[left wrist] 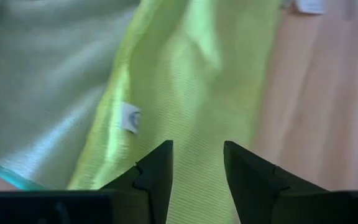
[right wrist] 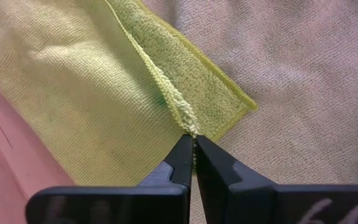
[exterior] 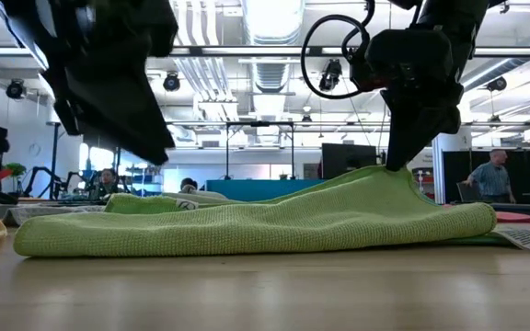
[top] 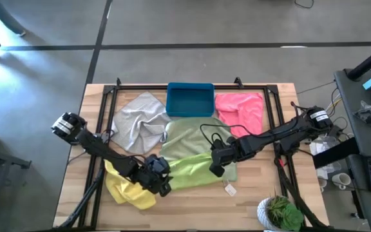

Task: Fold microfiber towels
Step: Fold the light green microfiber cloth

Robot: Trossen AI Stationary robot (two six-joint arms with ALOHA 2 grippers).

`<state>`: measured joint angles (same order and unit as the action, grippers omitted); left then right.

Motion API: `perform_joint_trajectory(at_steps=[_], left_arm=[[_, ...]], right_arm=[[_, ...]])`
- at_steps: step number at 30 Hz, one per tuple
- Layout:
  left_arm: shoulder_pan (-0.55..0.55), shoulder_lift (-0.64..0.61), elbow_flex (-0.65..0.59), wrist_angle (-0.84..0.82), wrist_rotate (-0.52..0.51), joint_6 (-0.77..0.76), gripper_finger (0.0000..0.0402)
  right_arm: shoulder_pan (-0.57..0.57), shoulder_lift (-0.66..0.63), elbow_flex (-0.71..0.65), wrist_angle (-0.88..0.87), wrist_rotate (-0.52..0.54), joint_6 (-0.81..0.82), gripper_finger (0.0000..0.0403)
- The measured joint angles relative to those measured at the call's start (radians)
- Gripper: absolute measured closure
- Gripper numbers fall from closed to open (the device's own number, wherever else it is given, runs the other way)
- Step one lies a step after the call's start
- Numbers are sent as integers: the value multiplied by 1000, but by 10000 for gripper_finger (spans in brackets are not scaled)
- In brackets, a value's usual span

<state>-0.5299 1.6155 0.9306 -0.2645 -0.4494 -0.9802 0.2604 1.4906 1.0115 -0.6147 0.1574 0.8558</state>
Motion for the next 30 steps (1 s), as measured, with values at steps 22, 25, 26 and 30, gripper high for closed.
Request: perform_joint_trajectory(at_steps=[22,25,26,30], left_arm=[[87,37,0,-152,48,-9,275],[90,25,1,-182,49,-8,275],[91,23,1,-197,51,-8,275],[94,4,2,-204,91,-8,275]], right_arm=[[0,0,0,0,-8,0,381],[0,0,0,2,-8,-3,353],[-1,0,0,2,-8,-3,341],[-11,0,6,-12,0,-3,292]])
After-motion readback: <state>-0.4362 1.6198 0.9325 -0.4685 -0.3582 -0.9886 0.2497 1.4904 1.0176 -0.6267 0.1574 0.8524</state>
